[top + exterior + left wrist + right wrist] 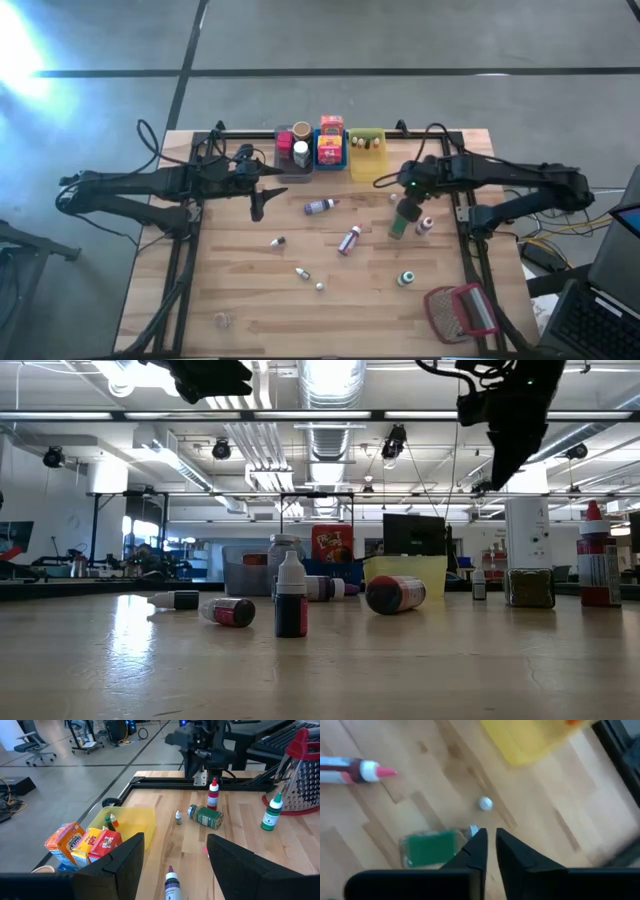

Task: Pick & Place Kitchen Items
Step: Put the small green food coloring bottle into the yellow bin

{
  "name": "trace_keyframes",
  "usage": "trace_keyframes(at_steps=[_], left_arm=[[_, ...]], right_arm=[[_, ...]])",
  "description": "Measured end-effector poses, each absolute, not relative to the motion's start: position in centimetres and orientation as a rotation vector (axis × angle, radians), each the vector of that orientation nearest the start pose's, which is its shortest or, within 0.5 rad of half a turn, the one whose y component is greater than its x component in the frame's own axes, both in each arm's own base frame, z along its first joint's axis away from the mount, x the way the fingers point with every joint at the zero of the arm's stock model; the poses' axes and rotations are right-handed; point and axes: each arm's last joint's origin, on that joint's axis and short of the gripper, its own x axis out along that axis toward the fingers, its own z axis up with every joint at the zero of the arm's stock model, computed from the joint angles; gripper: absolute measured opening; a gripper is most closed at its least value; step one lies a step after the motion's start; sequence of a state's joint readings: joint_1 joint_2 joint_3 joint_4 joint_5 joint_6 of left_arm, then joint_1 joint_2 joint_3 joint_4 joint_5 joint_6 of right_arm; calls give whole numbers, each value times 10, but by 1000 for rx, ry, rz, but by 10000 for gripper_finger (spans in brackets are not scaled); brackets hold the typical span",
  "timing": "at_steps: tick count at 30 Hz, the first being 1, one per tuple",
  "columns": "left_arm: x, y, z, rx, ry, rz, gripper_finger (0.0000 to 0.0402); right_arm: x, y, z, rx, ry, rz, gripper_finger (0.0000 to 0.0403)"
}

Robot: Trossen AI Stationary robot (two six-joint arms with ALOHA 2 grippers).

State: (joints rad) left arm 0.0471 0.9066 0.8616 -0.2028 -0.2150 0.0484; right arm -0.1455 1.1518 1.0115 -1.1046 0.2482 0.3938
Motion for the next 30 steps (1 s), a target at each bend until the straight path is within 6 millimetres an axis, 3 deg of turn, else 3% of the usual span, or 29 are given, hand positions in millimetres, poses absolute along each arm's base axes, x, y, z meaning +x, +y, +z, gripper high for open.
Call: trace_keyframes(at_steps=[4, 11, 16, 23, 30], left_arm=[[197, 15, 337, 69, 254, 255, 223], [197, 15, 337, 69, 254, 255, 223], [197, 15, 337, 69, 254, 255, 223], [197, 15, 337, 69, 254, 255, 223], [197, 15, 337, 69, 254, 255, 223]], right_arm=[[206, -35, 273, 268, 1156, -490, 73], [221, -37, 259, 232, 1215, -467, 156], [229, -39, 248, 185, 1274, -438, 194], [230, -41, 238, 97, 1288, -370, 203], [220, -58, 220, 203, 1308, -363, 185]])
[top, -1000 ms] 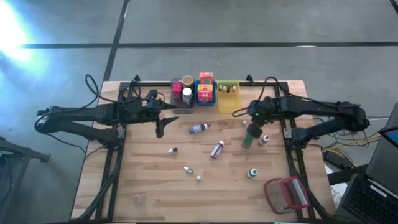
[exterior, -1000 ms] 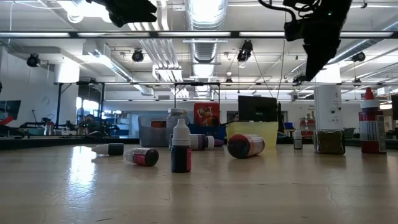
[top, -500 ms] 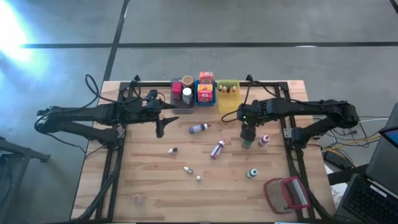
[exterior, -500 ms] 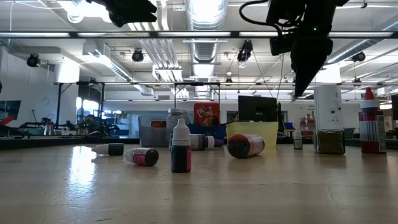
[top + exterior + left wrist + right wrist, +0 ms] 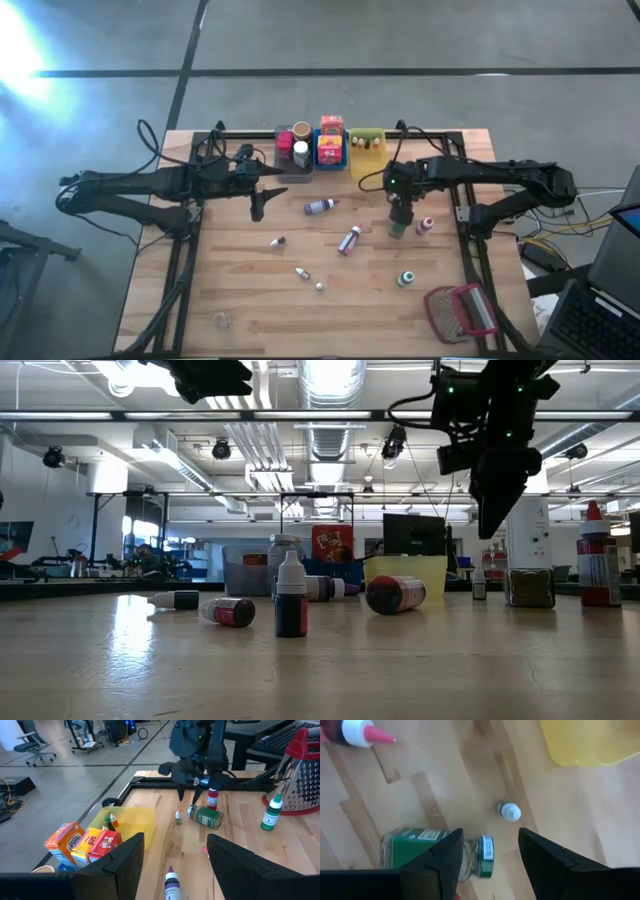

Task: Pick & Place Kitchen Items
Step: Put the small green food coloring bottle into the yellow bin

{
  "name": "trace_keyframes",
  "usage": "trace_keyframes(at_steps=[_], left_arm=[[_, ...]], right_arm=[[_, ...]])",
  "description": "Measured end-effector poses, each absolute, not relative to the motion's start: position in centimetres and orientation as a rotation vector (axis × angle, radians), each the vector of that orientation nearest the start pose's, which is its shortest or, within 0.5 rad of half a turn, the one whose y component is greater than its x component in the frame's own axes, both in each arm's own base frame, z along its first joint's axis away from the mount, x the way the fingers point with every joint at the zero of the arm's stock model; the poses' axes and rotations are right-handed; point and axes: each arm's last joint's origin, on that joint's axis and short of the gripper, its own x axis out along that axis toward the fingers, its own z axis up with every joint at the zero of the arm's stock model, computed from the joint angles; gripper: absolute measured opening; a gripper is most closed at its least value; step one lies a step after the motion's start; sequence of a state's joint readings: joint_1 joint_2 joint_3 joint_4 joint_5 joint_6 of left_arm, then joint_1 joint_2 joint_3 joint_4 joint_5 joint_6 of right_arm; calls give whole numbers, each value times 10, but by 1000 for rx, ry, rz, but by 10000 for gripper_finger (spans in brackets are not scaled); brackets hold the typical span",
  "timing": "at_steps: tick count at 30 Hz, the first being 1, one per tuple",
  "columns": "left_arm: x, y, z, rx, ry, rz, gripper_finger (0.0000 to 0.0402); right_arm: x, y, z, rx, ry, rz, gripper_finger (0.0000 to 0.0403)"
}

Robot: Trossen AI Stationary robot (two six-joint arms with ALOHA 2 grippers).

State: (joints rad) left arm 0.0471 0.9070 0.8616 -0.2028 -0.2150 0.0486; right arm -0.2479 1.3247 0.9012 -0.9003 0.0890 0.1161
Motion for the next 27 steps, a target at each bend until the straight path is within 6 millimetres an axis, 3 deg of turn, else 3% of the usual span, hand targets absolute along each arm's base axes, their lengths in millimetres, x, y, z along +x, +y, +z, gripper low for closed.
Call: trace_keyframes(at_steps=[9, 16, 27], left_arm=[[197, 15, 337, 69, 254, 255, 223], [197, 15, 337, 69, 254, 255, 223], [197, 15, 337, 69, 254, 254, 223]], right_arm=[[215, -80, 202, 290, 1302, -421, 166], [221, -86, 193, 323, 1320, -437, 157], [225, -92, 185, 341, 1331, -455, 180]])
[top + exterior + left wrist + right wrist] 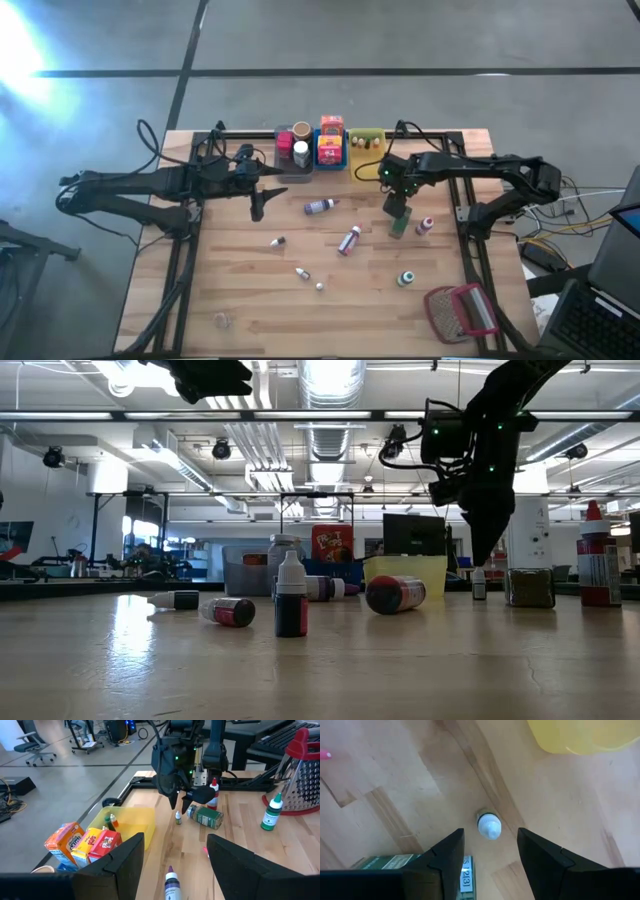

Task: Pick & Place Kitchen Items
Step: Put the small green food coloring bottle into the yellow bin

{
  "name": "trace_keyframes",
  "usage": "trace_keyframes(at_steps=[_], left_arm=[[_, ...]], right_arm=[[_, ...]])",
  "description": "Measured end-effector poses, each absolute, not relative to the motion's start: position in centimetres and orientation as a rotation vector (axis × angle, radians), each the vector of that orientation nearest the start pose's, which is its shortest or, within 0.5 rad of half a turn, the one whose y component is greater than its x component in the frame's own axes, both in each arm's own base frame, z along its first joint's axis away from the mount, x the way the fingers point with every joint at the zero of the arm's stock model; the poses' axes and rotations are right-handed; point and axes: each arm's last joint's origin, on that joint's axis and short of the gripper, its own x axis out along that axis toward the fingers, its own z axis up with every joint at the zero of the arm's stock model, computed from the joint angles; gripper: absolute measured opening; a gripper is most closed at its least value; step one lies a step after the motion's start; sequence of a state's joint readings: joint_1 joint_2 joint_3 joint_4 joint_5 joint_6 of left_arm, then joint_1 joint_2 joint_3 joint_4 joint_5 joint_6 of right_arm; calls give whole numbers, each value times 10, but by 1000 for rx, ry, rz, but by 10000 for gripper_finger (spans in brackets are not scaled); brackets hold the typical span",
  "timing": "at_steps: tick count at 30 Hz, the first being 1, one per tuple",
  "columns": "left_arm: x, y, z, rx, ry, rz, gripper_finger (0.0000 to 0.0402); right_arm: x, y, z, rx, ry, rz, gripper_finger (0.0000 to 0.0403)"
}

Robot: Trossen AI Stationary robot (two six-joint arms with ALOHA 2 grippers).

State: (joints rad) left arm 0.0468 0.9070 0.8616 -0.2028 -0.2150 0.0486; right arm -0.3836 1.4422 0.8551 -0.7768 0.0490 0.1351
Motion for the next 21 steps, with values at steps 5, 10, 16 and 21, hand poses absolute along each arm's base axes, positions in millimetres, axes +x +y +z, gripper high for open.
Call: trace_keyframes(at_steps=[5, 10, 16, 21], left_arm=[[197, 15, 337, 69, 254, 254, 223], [197, 15, 337, 69, 254, 254, 223], [197, 15, 337, 69, 254, 255, 223], [197, 15, 337, 69, 254, 255, 223]], right_arm=[[225, -92, 184, 345, 1330, -459, 172], [226, -93, 179, 366, 1345, -474, 158], [230, -97, 167, 383, 1385, -475, 161], [231, -98, 168, 383, 1366, -478, 173]])
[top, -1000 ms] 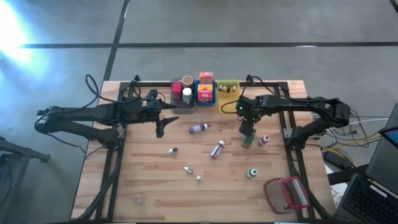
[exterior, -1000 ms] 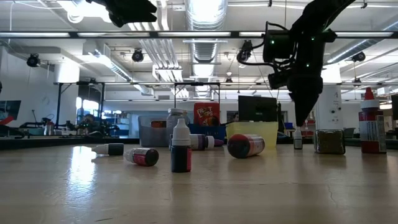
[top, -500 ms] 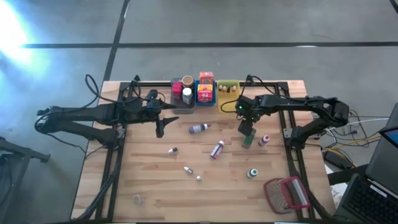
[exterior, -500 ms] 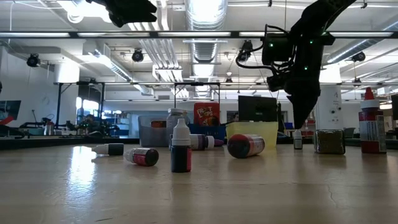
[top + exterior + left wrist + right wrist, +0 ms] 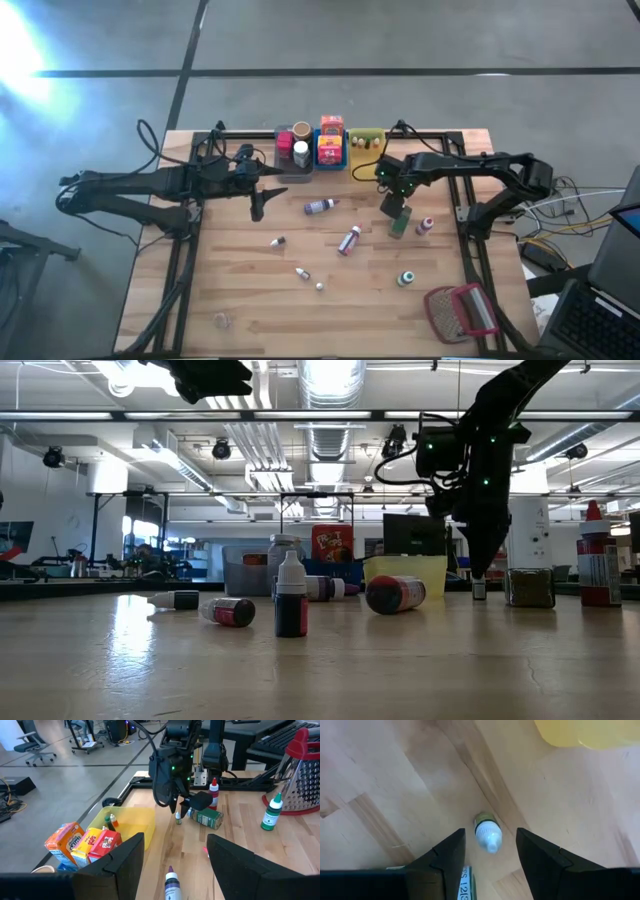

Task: Pick & Place Kitchen Items
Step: Put the small green food coloring bottle into the yellow bin

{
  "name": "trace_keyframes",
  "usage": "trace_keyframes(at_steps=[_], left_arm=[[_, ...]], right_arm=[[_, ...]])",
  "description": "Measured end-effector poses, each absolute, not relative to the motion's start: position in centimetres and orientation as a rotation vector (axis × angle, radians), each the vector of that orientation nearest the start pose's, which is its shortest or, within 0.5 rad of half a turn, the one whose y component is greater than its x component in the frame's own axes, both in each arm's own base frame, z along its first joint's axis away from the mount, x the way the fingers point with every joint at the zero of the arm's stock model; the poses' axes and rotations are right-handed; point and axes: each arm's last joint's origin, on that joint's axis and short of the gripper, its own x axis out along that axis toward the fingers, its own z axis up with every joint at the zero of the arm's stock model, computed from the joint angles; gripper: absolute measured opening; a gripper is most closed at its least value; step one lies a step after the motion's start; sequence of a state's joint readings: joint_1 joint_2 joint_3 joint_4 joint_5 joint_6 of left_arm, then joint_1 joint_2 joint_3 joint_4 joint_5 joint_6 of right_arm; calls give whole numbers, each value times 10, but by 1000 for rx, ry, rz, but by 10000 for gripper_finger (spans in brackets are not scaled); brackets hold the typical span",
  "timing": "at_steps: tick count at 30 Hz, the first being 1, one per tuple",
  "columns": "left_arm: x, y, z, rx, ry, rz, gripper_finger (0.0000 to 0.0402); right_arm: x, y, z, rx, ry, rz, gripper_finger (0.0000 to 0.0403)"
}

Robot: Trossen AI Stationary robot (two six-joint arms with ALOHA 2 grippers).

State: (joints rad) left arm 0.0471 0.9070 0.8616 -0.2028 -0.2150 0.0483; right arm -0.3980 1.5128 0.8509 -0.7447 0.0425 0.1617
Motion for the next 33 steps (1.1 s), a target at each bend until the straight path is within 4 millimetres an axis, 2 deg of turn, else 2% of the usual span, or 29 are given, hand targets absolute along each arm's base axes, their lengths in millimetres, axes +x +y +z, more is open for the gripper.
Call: trace_keyframes(at_steps=[5, 22, 26, 33], left_arm=[[197, 15, 337, 69, 254, 255, 223], [197, 15, 337, 69, 254, 255, 223], [197, 15, 337, 69, 254, 255, 223], [197, 15, 337, 69, 254, 255, 223]], right_arm=[[231, -98, 169, 382, 1360, -479, 164], [231, -98, 168, 389, 1359, -463, 84], [230, -98, 168, 390, 1365, -459, 81], [229, -97, 168, 384, 1378, -452, 102]])
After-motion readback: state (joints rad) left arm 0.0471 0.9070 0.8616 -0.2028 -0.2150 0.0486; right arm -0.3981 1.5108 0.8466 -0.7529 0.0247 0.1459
